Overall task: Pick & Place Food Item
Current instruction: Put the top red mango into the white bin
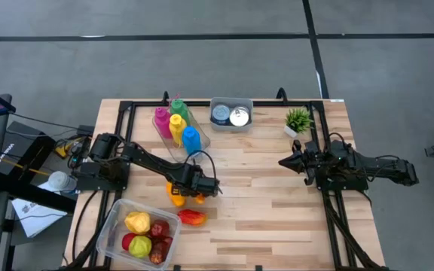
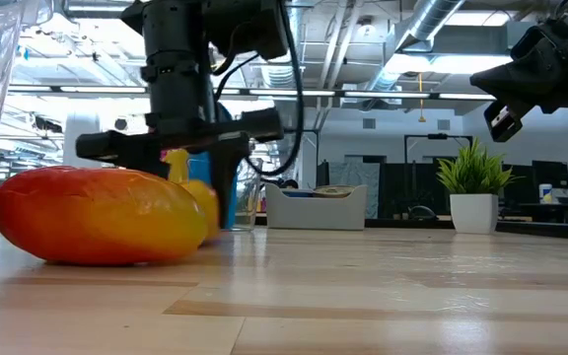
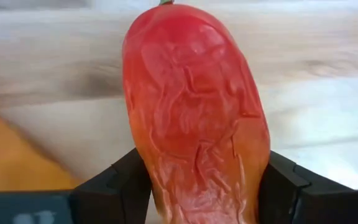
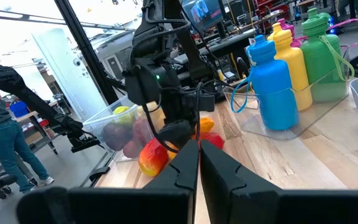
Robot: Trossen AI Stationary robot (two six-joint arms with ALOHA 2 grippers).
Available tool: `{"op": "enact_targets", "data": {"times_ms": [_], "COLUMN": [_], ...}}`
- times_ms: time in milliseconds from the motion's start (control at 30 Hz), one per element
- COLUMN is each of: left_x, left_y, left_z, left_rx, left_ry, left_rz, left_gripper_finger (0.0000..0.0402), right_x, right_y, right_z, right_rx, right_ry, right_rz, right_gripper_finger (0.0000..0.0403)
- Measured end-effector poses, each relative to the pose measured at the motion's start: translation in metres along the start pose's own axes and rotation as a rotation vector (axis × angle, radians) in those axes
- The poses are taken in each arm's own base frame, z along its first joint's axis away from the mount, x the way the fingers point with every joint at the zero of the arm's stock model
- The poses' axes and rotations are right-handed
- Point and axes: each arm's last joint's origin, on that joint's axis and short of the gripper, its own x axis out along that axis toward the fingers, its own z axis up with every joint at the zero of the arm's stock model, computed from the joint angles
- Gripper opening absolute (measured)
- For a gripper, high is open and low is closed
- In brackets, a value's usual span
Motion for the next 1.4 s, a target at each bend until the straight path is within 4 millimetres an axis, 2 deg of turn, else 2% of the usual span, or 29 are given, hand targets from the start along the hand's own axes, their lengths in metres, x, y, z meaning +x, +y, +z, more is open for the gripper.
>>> {"op": "enact_targets", "data": {"times_ms": [133,267,367,533,700,833,967,1133,1267,1400], "left_x": [-0.011,-0.041,-0.077,-0.151,-0.22,-0.252,-0.265,-0.263,-0.253,-0.237], "left_y": [-0.011,-0.018,-0.023,-0.027,-0.01,0.009,0.023,0.036,0.049,0.068], "left_z": [-0.002,0.001,0.005,0.004,-0.012,-0.03,-0.047,-0.069,-0.085,-0.099], "left_rx": [0.036,0.051,0.082,0.229,0.39,0.476,0.525,0.554,0.525,0.45], "left_ry": [0.041,0.033,-0.013,-0.069,-0.133,-0.166,-0.151,-0.048,0.088,0.217], "left_rz": [-0.135,-0.295,-0.478,-0.892,-1.243,-1.381,-1.416,-1.369,-1.233,-0.998], "left_gripper_finger": [0.0204,0.0215,0.0206,0.0208,0.0221,0.0213,0.0215,0.022,0.0217,0.0219], "right_x": [0.0,0.0,0.0,0.0,0.0,0.0,0.0,0.0,0.0,0.0], "right_y": [0.0,0.0,0.0,0.0,0.0,0.0,0.0,0.0,0.0,0.0], "right_z": [0.0,0.0,0.0,0.0,0.0,0.0,0.0,0.0,0.0,0.0], "right_rx": [0.0,0.0,0.0,0.0,0.0,-0.001,0.0,-0.001,0.0,-0.001], "right_ry": [0.0,-0.001,-0.001,0.0,0.0,-0.001,-0.001,-0.001,-0.001,-0.001], "right_rz": [0.0,0.0,0.0,0.0,0.0,0.0,0.001,0.0,0.0,0.0], "right_gripper_finger": [0.0012,0.0012,0.0012,0.0012,0.0012,0.0012,0.0012,0.0012,0.0012,0.0012]}}
